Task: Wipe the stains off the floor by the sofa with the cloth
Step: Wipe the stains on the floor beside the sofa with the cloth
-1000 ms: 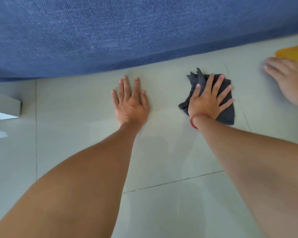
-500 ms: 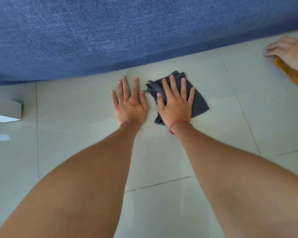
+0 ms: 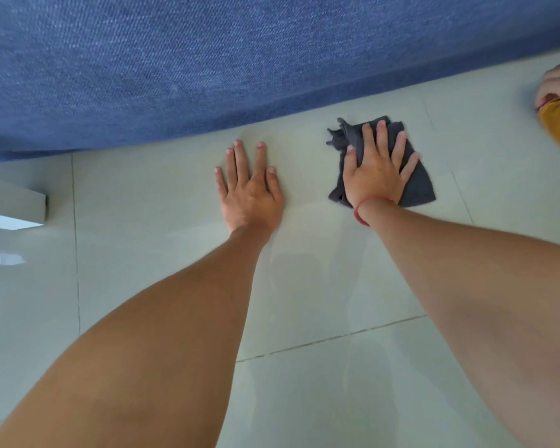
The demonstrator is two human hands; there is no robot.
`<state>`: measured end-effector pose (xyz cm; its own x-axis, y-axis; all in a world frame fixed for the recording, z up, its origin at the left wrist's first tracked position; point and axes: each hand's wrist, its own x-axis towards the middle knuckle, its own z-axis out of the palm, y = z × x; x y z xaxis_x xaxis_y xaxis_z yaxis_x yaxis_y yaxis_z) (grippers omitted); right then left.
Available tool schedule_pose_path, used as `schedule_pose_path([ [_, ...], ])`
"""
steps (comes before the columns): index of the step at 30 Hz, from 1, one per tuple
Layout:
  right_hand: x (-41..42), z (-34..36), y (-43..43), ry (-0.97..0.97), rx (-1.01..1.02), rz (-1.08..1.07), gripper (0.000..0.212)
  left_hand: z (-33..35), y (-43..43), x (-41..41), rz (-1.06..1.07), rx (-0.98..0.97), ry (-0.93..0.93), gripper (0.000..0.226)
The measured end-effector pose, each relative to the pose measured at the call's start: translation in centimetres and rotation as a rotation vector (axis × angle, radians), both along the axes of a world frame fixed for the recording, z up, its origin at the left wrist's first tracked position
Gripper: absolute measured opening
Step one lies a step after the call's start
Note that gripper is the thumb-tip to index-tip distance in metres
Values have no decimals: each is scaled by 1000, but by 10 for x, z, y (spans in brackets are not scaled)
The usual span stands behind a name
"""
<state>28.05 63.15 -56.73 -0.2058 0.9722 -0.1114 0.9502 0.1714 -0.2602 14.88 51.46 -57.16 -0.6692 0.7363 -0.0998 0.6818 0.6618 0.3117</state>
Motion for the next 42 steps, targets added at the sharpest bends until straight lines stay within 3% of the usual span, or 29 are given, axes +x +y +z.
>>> schedule_pose_path([
  [4, -22, 1, 2, -3, -20, -26, 55, 4, -2, -9, -67, -6, -95, 52],
  [7, -35, 3, -16, 5, -9, 96, 55, 13, -14, -23, -62, 149, -177, 50],
  [9, -44, 4, -37, 2, 5, 200, 54, 16, -28, -33, -20, 210, -134, 50],
  [12, -56, 3, -77, 17, 7, 355, 53, 12, -56, -51, 50, 119, -8, 50],
  [15, -55, 2, -110, 34, 20, 464, 52, 5, -72, -60, 83, -8, -33, 52],
  [18, -37, 2, -126, 26, 17, 522, 52, 2, -76, -59, 63, -16, -9, 52],
  [25, 4, 6, -99, -27, -16, 381, 50, 5, -76, -57, 69, -42, -24, 53],
  [31, -61, 8, -84, -2, -66, 94, 53, 14, -99, -77, 29, 9, 13, 51],
  [37, -105, 6, -100, -7, -57, 149, 54, 5, -120, -105, 146, -89, -4, 55],
  [42, -123, 1, -123, -11, -2, 382, 54, 4, -118, -105, 147, -131, -11, 55],
])
